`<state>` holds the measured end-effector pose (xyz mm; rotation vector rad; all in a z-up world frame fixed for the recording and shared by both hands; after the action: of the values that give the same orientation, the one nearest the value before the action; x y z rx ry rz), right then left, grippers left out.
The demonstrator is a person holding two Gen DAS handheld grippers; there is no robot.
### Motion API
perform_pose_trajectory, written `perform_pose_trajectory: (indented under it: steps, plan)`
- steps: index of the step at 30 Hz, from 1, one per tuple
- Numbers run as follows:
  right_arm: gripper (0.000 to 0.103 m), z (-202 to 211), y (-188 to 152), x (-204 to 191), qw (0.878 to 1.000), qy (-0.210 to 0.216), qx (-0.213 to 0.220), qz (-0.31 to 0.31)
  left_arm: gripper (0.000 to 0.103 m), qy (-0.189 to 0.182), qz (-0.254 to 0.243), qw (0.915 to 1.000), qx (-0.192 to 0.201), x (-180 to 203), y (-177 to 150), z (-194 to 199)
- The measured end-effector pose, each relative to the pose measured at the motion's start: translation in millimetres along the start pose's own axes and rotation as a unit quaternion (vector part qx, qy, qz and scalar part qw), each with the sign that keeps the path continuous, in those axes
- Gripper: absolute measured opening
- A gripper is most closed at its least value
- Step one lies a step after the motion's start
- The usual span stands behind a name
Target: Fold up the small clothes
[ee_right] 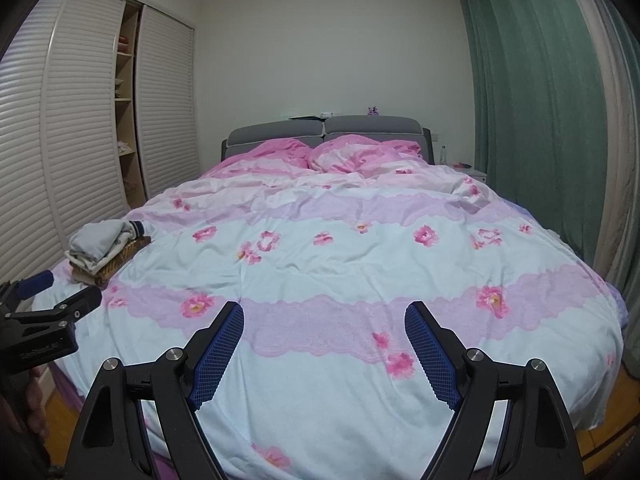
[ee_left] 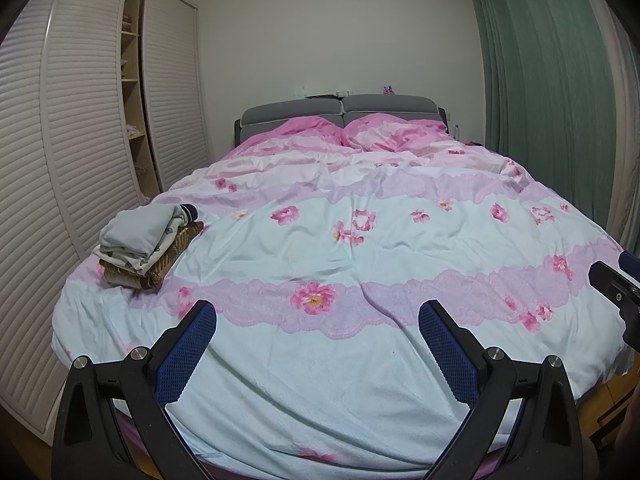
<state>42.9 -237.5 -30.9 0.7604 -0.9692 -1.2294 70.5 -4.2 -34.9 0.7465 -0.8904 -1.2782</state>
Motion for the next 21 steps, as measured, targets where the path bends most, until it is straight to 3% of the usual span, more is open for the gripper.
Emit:
perform_pose_trajectory:
  steps: [21]
  plan:
    - [0.084,-0.1,0.3,3.6,1.0,-0.002,0.0,-0.005,0.103,-0.002,0.0,1.0,0.0,3.6,2.7,2.1]
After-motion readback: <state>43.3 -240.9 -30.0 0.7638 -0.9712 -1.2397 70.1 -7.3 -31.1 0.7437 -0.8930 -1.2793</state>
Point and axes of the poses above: each gripper's, at about its wrist camera, not at the fingertips, and z roughly against the way its jaws point, x to its right, y to its top, the point moved 1 cm from there along -z, roughly the way its jaws point, and after that the axes turned 15 degrees about z, right-handed, at the moved point
